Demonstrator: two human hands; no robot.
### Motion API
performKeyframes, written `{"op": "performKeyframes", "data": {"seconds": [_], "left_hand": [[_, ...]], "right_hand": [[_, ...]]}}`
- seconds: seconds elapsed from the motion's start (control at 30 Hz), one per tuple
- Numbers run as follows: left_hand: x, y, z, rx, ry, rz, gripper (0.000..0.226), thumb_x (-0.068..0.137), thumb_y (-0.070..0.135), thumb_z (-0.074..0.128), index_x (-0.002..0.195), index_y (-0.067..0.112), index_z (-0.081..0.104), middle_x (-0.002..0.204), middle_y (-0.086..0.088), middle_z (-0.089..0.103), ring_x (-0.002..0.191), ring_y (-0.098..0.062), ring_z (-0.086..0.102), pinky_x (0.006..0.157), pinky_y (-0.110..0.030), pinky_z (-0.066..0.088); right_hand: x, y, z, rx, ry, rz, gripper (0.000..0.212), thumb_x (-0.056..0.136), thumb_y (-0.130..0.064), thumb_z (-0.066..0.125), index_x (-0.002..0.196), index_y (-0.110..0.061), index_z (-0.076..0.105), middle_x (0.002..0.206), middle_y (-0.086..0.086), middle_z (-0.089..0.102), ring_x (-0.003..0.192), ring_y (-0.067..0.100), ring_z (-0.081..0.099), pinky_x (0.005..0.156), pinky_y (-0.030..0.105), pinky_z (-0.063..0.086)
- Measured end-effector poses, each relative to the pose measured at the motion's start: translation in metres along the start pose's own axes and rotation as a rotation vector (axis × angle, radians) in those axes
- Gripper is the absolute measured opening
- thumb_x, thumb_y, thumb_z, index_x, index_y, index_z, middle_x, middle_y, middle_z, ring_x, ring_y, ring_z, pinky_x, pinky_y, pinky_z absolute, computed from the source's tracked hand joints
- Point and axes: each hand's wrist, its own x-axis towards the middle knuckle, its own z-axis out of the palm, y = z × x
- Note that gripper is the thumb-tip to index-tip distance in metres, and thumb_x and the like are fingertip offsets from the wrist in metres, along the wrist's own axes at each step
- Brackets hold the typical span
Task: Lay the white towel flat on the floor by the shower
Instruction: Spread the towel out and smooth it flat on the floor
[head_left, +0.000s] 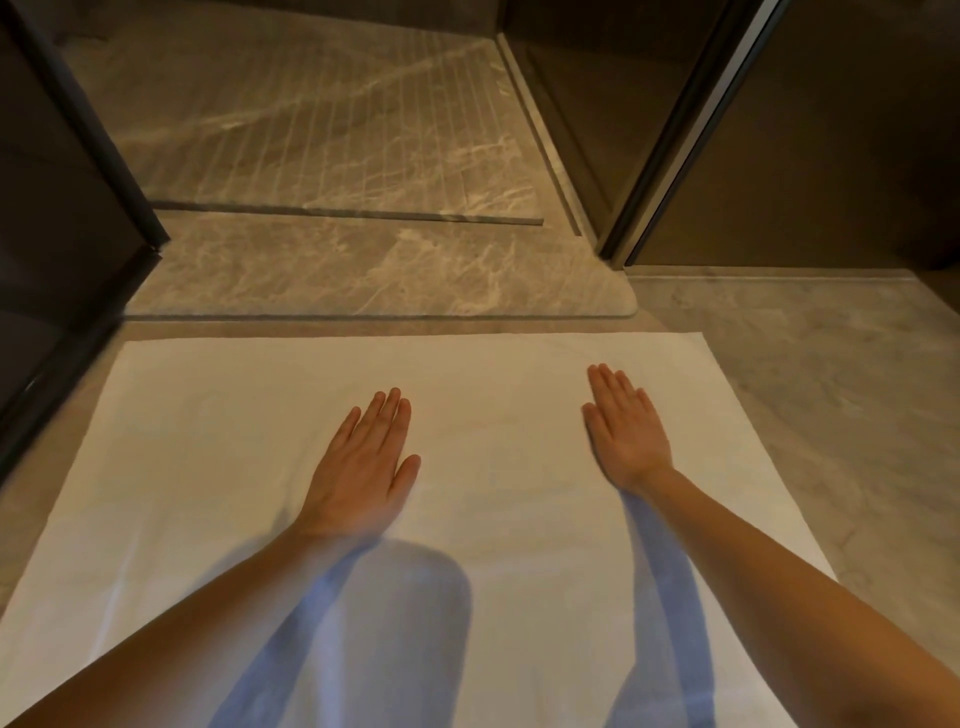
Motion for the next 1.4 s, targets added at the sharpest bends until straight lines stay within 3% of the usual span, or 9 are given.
{"op": "performKeyframes", "data": {"seconds": [0.3,0.53,0.67,0.83,0.93,1.07,1.2,1.4], "left_hand": [[0.003,0.001,0.001,0.013,-0.026,-0.02,0.074,0.09,0.052,-0.002,0.152,0.011,0.0,0.161,-0.003,-0.005,0.147,-0.012,-0.009,0.118,-0.031,-0.008],[0.001,0.001,-0.001,0.022,-0.043,-0.015,0.073,0.092,0.052,-0.001,0.152,0.011,-0.001,0.161,-0.002,-0.005,0.147,-0.012,-0.009,0.12,-0.034,-0.003],[-0.001,0.004,-0.004,0.032,-0.058,-0.034,0.07,0.095,0.049,0.003,0.153,0.01,0.001,0.162,-0.003,-0.003,0.148,-0.013,-0.007,0.12,-0.034,-0.003],[-0.009,0.022,-0.024,0.091,-0.068,0.045,0.059,0.1,0.038,0.016,0.153,0.015,0.009,0.162,-0.005,0.007,0.149,-0.019,0.001,0.12,-0.037,-0.003],[-0.041,0.048,-0.031,0.001,-0.026,0.136,0.061,0.097,0.039,0.018,0.15,0.011,0.028,0.158,-0.009,0.025,0.146,-0.024,0.019,0.12,-0.038,0.006],[-0.091,0.076,-0.017,-0.021,-0.079,0.211,0.06,0.092,0.035,0.031,0.139,0.0,0.047,0.147,-0.017,0.043,0.136,-0.033,0.04,0.112,-0.04,0.016],[-0.106,0.088,-0.006,-0.042,-0.089,0.232,0.059,0.093,0.03,0.029,0.145,0.002,0.035,0.154,-0.013,0.03,0.143,-0.03,0.026,0.113,-0.041,0.015],[-0.112,0.078,-0.011,-0.032,-0.093,0.245,0.061,0.097,0.038,0.027,0.15,0.008,0.027,0.158,-0.007,0.017,0.146,-0.025,0.017,0.115,-0.038,0.009]], "right_hand": [[-0.021,0.061,-0.011,0.024,0.021,0.147,0.055,0.104,-0.039,0.019,0.156,-0.021,0.012,0.164,-0.001,0.012,0.15,0.017,0.007,0.121,0.037,0.006],[-0.023,0.059,-0.023,-0.055,-0.064,0.182,0.057,0.104,-0.036,0.017,0.156,-0.018,0.005,0.164,0.001,0.005,0.151,0.019,0.003,0.122,0.038,0.005],[-0.029,0.029,-0.038,-0.117,-0.105,0.226,0.056,0.105,-0.035,0.014,0.156,-0.015,0.002,0.165,0.003,0.001,0.151,0.019,0.001,0.122,0.037,0.004],[-0.088,-0.068,-0.021,0.189,0.019,0.018,0.056,0.102,-0.032,0.019,0.154,-0.01,0.022,0.161,0.007,0.02,0.15,0.022,0.014,0.122,0.035,0.01],[-0.126,-0.116,-0.003,0.221,0.022,-0.117,0.058,0.1,-0.034,0.019,0.153,-0.012,0.027,0.16,0.006,0.026,0.149,0.021,0.017,0.122,0.034,0.01],[-0.148,-0.15,0.011,0.247,0.031,-0.13,0.052,0.104,-0.029,0.027,0.154,-0.015,0.023,0.161,0.002,0.021,0.15,0.016,0.011,0.122,0.028,0.003],[-0.157,-0.162,0.014,0.283,0.022,-0.122,0.051,0.104,-0.028,0.025,0.154,-0.015,0.022,0.161,0.001,0.021,0.15,0.016,0.011,0.122,0.028,0.002],[-0.164,-0.147,0.023,0.223,-0.002,-0.096,0.053,0.104,-0.033,0.02,0.155,-0.018,0.017,0.162,-0.002,0.017,0.15,0.014,0.007,0.122,0.029,0.0]]}}
